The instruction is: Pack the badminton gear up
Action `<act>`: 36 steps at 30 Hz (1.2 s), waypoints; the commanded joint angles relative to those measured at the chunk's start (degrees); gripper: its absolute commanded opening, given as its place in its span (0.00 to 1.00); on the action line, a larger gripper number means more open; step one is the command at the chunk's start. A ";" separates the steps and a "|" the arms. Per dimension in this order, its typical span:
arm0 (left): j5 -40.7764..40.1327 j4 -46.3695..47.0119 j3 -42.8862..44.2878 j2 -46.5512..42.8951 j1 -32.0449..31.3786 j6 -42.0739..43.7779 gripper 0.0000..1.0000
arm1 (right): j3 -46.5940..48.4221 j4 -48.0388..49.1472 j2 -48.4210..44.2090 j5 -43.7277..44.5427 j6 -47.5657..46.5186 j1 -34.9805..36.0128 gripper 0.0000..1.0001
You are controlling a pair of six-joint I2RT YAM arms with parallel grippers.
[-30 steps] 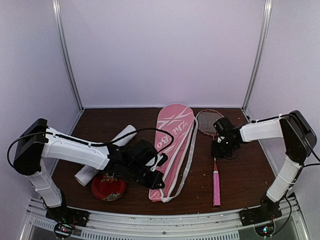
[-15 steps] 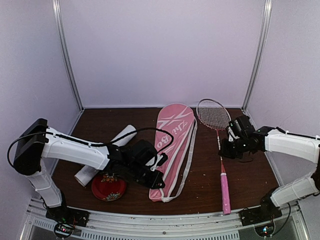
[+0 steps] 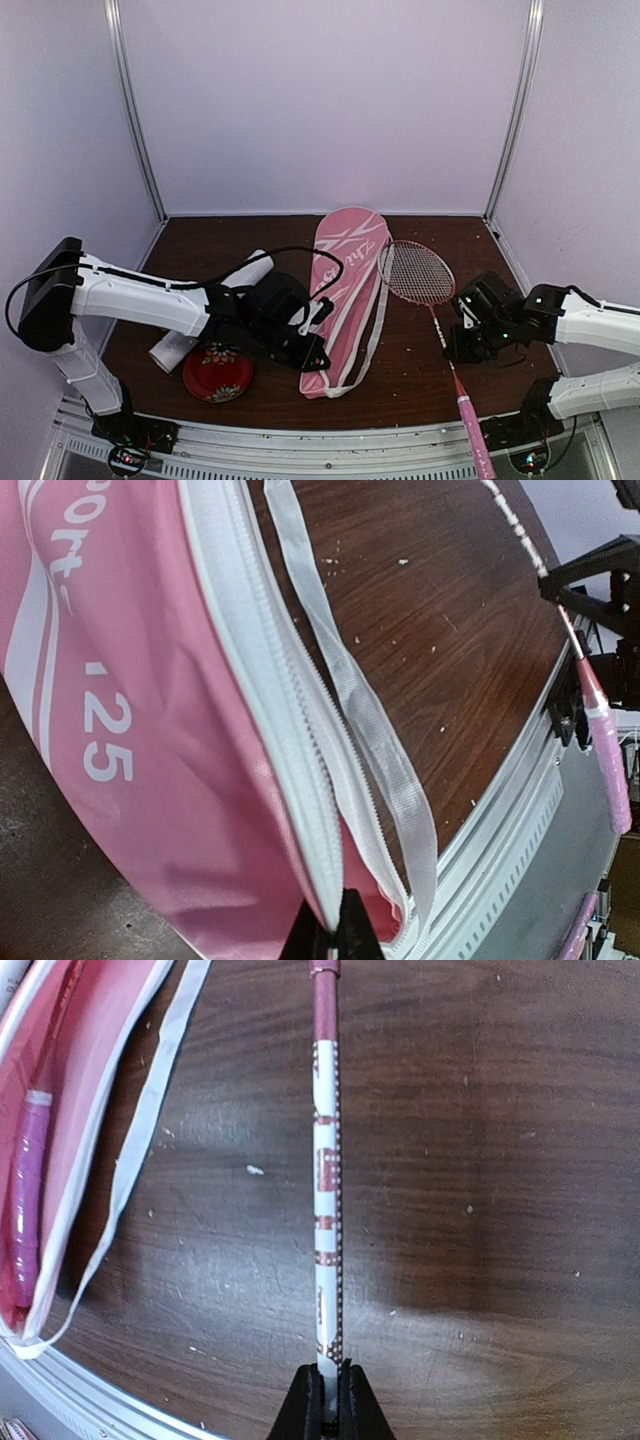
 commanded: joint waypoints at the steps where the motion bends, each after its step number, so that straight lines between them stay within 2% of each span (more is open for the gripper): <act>1: -1.21 2.48 0.53 -2.99 0.42 -0.16 0.00 | -2.08 -1.38 -0.96 2.37 4.92 3.97 0.00; 6: -1.36 2.55 0.53 -3.69 0.42 -0.03 0.00 | -1.27 -0.81 1.78 3.97 5.46 9.14 0.00; 14: -0.77 3.05 0.23 -4.05 0.42 0.25 0.00 | 6.01 3.54 8.87 5.16 5.32 13.16 0.00; 36: 3.29 5.20 -1.53 -3.39 0.42 2.14 0.00 | 19.47 17.61 29.52 6.69 3.57 12.64 0.00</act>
